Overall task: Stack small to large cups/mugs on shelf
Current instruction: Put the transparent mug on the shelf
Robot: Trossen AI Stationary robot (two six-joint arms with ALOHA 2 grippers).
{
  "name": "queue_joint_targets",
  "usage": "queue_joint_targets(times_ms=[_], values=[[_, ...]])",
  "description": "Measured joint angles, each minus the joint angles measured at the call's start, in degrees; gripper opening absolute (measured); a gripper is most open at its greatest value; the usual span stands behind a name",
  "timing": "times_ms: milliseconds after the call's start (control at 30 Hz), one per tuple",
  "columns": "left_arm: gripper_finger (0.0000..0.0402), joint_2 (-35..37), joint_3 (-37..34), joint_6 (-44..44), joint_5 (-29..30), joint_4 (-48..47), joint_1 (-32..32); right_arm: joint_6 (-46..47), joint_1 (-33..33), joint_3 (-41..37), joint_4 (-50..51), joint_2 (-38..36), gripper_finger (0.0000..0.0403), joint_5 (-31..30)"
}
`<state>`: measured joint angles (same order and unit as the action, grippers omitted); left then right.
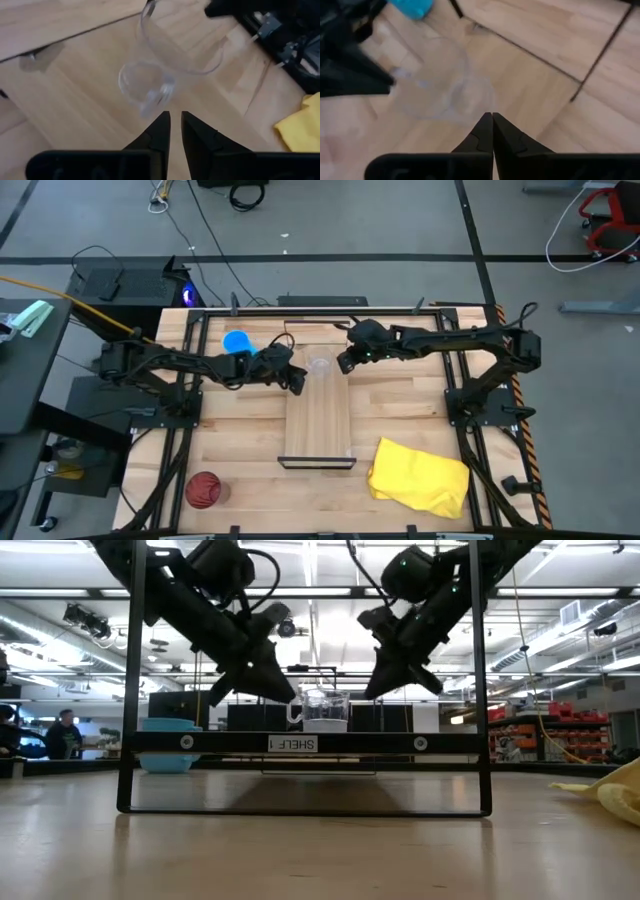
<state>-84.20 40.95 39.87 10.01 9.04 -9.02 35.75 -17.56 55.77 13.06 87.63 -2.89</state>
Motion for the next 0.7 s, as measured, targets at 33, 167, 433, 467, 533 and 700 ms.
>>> queue_joint_targets(times_ms=[33, 167, 433, 467, 533, 700], values=[[0.0052, -0.1, 0.0, 0.1, 0.0, -0.2, 0.0, 0.0, -0.1, 0.0, -0.9, 0.5, 0.0004, 0.0], [0.0047, -0.7, 0.0, 0.0, 0.0, 0.0, -0.1, 0.0, 0.0, 0.0, -2.9, 2.2, 0.0006, 0.0], [0.0045, -1.1, 0.0, 0.3, 1.7, 0.0, -0.3, -0.6, 0.5, 1.2, -5.3, 4.7, 0.0004, 0.8], [0.0044, -1.1, 0.0, 0.4, 2.0, 0.0, -0.4, -0.5, 0.5, 1.2, -4.9, 4.7, 0.0004, 0.9], [0.0041, -1.1, 0.0, 1.3, 2.5, 0.0, -1.0, -0.7, 1.0, 1.2, -5.3, 4.7, 0.0003, 1.2], [0.0040, -1.1, 0.0, 1.5, 2.8, 0.1, -2.2, -1.2, 2.2, 1.2, -5.4, 4.7, 0.0003, 1.5]])
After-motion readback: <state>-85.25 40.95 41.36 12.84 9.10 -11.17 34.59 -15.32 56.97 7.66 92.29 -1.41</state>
